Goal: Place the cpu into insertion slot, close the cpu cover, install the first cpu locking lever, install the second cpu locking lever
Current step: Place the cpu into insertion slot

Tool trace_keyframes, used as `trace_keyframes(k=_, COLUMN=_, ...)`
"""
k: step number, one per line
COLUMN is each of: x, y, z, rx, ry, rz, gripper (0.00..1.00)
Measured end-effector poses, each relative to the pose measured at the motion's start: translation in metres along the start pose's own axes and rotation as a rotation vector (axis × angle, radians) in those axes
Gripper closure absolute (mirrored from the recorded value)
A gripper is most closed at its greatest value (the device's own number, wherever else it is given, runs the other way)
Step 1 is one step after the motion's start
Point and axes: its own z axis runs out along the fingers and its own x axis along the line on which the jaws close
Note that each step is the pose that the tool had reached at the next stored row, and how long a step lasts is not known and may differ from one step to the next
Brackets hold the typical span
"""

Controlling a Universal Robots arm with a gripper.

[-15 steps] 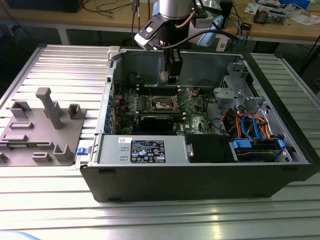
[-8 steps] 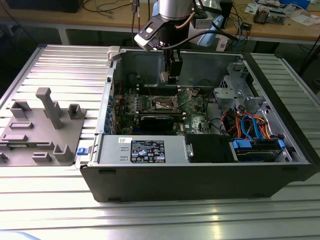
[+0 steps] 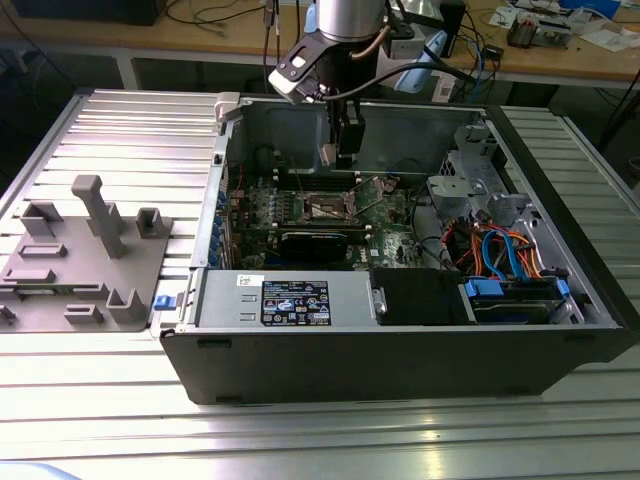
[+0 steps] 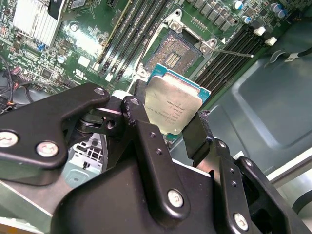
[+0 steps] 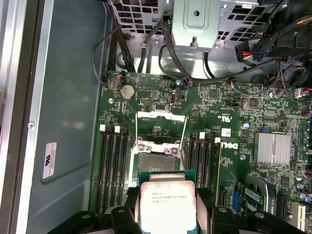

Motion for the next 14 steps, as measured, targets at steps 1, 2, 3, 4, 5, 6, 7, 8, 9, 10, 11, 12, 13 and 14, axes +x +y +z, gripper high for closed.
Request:
trace_keyframes(k=1, x=0.0000, y=0.0000, z=0.0003, rx=0.0000, ry=0.0000, rz=0.000, gripper=0.45)
trace_keyframes(k=2, x=0.0000, y=0.0000, z=0.0007, rx=-0.0001, ry=0.0001, rz=0.000, gripper=0.45)
trace_keyframes(k=3, x=0.0000, y=0.0000, z=0.0008, rx=0.0000, ry=0.0000, rz=0.000, gripper=0.45)
trace_keyframes(k=4, x=0.0000, y=-0.0001, z=0.0010, rx=0.0000, ry=0.0001, rz=0.000, gripper=0.45)
trace_keyframes(k=5, x=0.0000, y=-0.0001, z=0.0012, rx=-0.0001, ry=0.0001, rz=0.000, gripper=0.45)
trace_keyframes(k=6, x=0.0000, y=-0.0001, z=0.0013, rx=0.0001, ry=0.0000, rz=0.000, gripper=0.45)
trace_keyframes(k=7, x=0.0000, y=-0.0001, z=0.0015, rx=-0.0001, ry=0.0001, rz=0.000, gripper=0.45)
trace_keyframes(k=8, x=0.0000, y=-0.0001, z=0.0017, rx=-0.0001, ry=0.0001, rz=0.000, gripper=0.45)
trace_keyframes(k=9, x=0.0000, y=-0.0001, z=0.0019, rx=0.0000, ry=0.0000, rz=0.000, gripper=0.45)
trace_keyframes(k=10, x=0.0000, y=-0.0001, z=0.0020, rx=0.0000, ry=0.0000, rz=0.000, gripper=0.45)
trace_keyframes(k=11, x=0.0000, y=-0.0001, z=0.0022, rx=0.0000, ry=0.0000, rz=0.000, gripper=0.45)
trace_keyframes(k=12, x=0.0000, y=-0.0001, z=0.0024, rx=0.0000, ry=0.0000, rz=0.000, gripper=0.45)
trace_keyframes(k=13, x=0.0000, y=-0.0002, z=0.0025, rx=0.0000, ry=0.0000, rz=0.000, gripper=0.45)
trace_keyframes(k=14, x=0.0000, y=-0.0001, z=0.0026, rx=0.0000, ry=0.0000, rz=0.000, gripper=0.45)
